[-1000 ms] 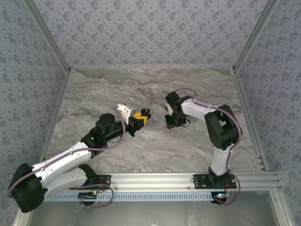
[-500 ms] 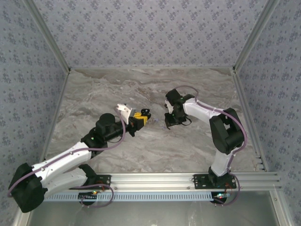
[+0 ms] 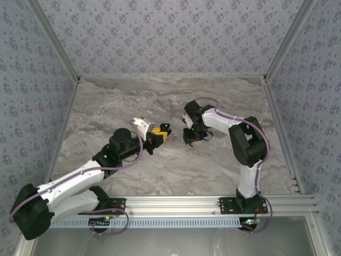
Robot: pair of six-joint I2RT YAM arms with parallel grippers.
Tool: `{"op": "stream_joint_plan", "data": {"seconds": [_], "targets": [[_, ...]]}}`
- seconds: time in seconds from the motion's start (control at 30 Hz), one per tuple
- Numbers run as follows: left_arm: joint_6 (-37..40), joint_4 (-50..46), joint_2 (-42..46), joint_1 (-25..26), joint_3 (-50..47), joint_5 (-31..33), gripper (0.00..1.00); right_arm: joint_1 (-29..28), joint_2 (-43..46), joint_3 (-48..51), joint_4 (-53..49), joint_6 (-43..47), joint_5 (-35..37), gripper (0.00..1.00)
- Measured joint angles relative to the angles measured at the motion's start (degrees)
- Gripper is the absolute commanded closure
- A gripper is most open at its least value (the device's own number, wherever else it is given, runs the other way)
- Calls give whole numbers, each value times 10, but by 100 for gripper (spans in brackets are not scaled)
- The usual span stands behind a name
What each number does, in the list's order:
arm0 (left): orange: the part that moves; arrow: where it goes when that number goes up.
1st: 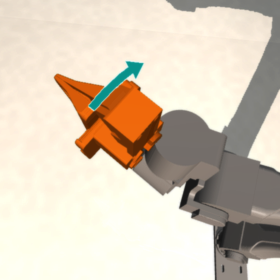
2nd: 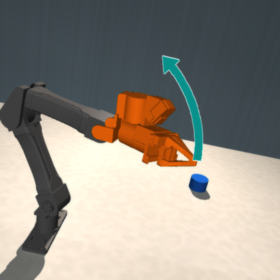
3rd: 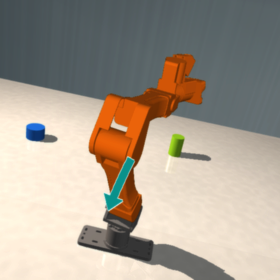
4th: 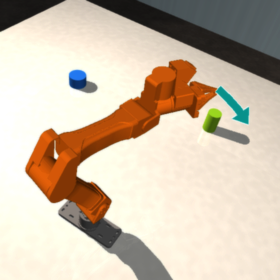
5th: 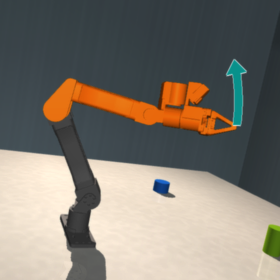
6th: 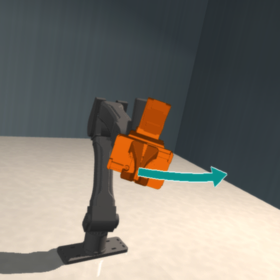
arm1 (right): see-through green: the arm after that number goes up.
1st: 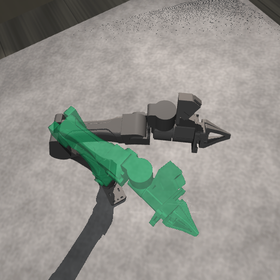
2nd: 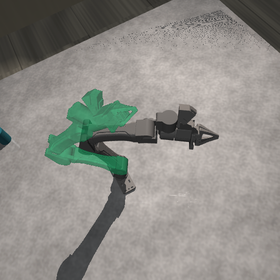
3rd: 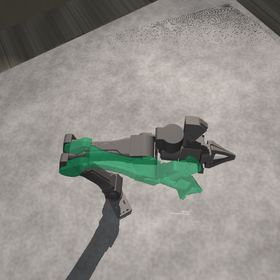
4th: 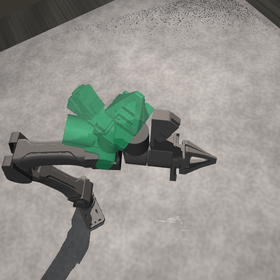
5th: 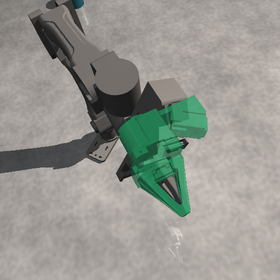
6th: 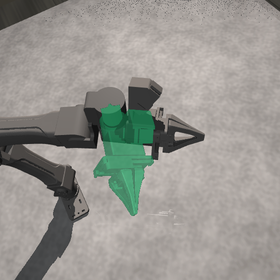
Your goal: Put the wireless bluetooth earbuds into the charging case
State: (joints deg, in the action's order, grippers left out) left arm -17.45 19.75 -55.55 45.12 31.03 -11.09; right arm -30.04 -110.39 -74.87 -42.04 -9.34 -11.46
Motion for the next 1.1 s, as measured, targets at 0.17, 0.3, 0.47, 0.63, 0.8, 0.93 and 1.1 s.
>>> {"op": "stream_joint_plan", "data": {"seconds": [0.17,0.3,0.47,0.63,0.8,0.93,1.1], "targets": [[0,0,-1,0,0,0,88,0,-14,-5,-3,0,-1,70],[0,2,-1,0,0,0,88,1,-14,-6,-5,0,2,74],[0,3,-9,0,0,0,88,5,-15,-6,-5,-7,10,79],[0,4,-12,0,0,0,88,5,-13,-4,-2,-27,19,78],[-2,6,-13,0,0,0,88,5,-11,-1,2,-33,23,75],[-2,6,-13,0,0,0,88,4,-11,-1,2,-32,24,73],[-2,6,-13,0,0,0,88,-3,-16,-10,-7,-30,35,72]]}}
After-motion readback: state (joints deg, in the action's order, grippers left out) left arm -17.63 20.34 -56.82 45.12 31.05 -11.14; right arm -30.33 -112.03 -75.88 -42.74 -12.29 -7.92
